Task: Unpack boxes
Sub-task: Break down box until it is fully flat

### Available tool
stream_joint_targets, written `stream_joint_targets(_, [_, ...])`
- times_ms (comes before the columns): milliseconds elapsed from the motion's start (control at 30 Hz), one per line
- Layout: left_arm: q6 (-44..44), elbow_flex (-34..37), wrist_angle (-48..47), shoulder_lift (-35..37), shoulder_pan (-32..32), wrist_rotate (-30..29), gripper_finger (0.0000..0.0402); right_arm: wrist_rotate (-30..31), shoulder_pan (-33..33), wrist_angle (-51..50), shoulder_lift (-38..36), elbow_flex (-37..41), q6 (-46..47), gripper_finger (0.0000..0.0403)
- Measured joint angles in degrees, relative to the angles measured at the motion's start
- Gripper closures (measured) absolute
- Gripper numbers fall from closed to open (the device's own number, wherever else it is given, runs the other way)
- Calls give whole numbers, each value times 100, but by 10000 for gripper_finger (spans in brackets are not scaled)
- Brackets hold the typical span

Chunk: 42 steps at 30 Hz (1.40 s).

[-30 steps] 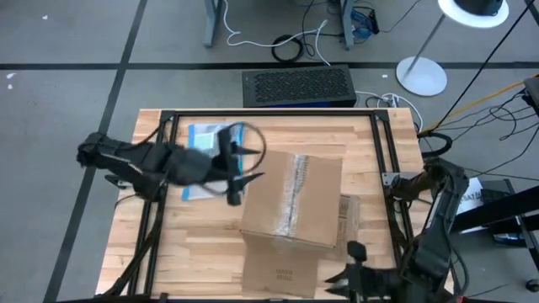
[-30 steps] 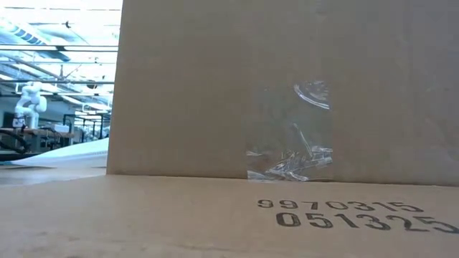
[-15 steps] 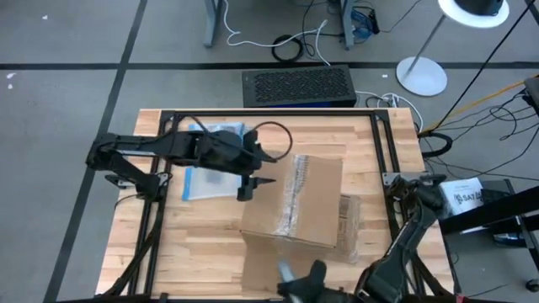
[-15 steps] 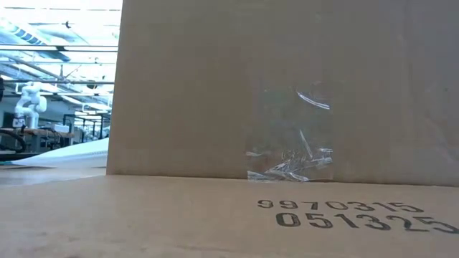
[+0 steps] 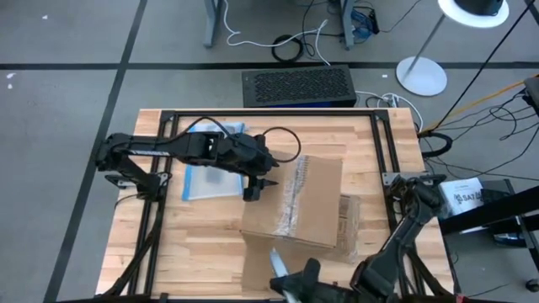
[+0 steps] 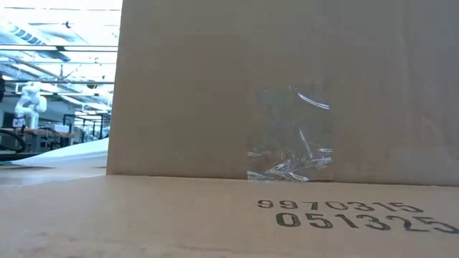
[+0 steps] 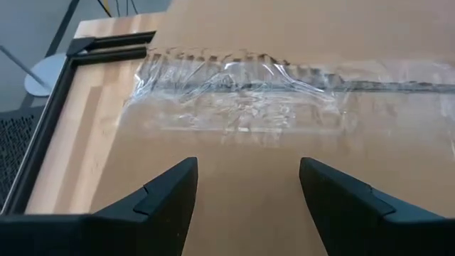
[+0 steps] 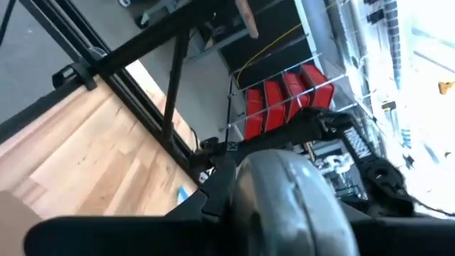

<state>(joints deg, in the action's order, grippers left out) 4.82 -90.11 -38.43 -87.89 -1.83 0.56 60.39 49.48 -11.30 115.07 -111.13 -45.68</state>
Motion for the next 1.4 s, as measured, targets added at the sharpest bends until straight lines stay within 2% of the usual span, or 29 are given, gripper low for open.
stream_joint_targets(233, [-2,-7,-60,-85,-7,7,149,-27,-106,-375,0,0,425,336])
stream_joint_targets(533, [15,129,-69,-95,-7,-51,149,250,-211,-1004,0,2,1055,336])
stream_joint_targets(700, [17,173,-53,-90,-7,-107,149,229,-179,-838,0,2,1054,336])
stream_joint_targets(867, [27,181,9,-90,-7,-138,149,-36,-190,-733,-2,2,1065,336])
stream_joint_targets(1133, [39,184,19,-90,-7,-151,149,120,-229,-812,0,2,1089,336])
stream_joint_targets(1400, [30,186,7,-92,-7,-149,149,120,-270,-1192,0,2,1580,336])
